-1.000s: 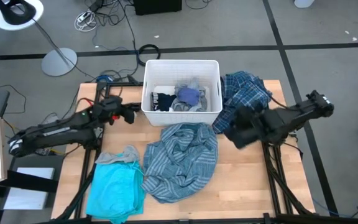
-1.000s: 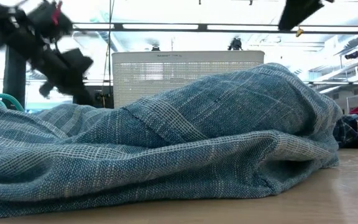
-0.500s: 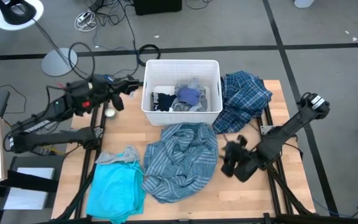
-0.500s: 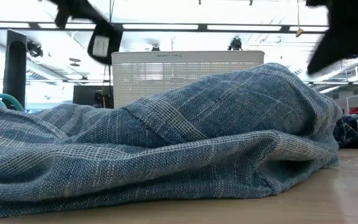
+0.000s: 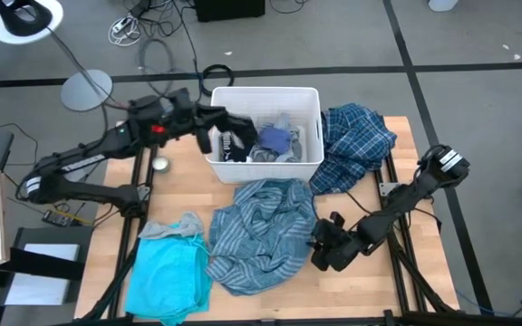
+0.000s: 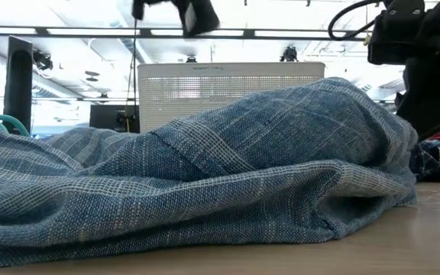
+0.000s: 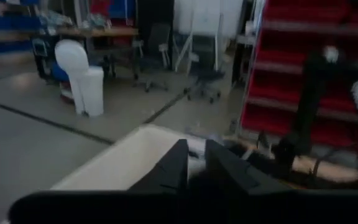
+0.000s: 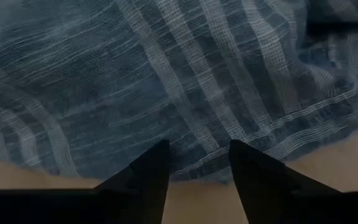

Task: Sort clothes
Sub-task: Put the black sock into the white laundry bin, then put the light blue shirt into the white laundry bin

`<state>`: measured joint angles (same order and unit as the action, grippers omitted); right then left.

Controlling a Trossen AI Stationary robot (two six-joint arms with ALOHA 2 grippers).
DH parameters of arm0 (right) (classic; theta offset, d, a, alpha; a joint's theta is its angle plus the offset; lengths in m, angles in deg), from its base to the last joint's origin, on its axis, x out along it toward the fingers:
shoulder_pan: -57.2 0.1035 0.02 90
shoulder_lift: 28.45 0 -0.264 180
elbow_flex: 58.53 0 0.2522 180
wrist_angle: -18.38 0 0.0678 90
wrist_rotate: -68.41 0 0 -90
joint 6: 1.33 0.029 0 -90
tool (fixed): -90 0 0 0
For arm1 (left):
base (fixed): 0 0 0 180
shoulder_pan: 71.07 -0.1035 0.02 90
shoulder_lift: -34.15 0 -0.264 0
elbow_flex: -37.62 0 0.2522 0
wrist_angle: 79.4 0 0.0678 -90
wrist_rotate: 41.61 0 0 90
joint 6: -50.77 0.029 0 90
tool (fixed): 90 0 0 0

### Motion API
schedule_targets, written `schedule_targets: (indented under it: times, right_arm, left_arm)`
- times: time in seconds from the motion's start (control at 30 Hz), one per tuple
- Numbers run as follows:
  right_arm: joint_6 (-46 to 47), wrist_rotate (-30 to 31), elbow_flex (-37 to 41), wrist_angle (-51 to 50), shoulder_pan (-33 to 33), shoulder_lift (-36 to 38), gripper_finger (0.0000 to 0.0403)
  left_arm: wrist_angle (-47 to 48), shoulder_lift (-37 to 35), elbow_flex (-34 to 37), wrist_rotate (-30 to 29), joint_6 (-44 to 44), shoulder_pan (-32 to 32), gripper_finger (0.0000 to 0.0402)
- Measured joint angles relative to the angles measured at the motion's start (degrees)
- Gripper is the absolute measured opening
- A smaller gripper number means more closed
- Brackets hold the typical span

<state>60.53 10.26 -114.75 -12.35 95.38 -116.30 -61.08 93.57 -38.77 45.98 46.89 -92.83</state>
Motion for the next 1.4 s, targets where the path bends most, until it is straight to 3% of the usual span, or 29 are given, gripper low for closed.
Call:
schedule_targets:
  times: [0.2,0.5,0.6,0.7,0.9,1.0,1.13,1.4]
  right_arm:
    - [-1.3,-0.3,-0.8,0.7,-0.9,-0.2,0.0190]
    - [-5.9,-6.0,-4.4,0.8,-0.7,-0.2,0.0274]
    - [-6.2,-10.8,-4.5,2.4,-0.7,-0.2,0.0303]
    - [-6.3,-11.6,-4.5,2.1,-0.7,-0.3,0.0322]
    - [-15.9,-4.4,-4.4,3.7,-0.9,-3.6,0.0327]
    - [-24.9,-0.2,-4.4,9.3,-2.0,-7.7,0.0322]
    - [-35.5,0.3,-4.3,23.1,-5.6,-14.3,0.0316]
    - [-55.8,-8.8,-4.4,52.3,-14.8,-23.7,0.0308]
  left_arm:
    - [1.1,5.6,-1.7,2.2,-1.1,0.0,0.0135]
    - [3.3,6.2,-1.9,3.2,-1.1,0.1,0.0244]
    - [6.0,5.2,-1.9,3.2,-4.1,0.1,0.0255]
    - [10.5,4.2,-1.9,5.9,-4.4,0.1,0.0257]
    - [16.8,0.5,-1.9,10.3,-5.6,2.3,0.0257]
    - [19.0,-1.5,-1.9,9.7,-5.6,5.0,0.0257]
    - [20.9,-4.5,-1.8,7.5,-5.6,8.8,0.0257]
    - [20.7,-9.1,1.2,3.1,-7.9,13.1,0.0257]
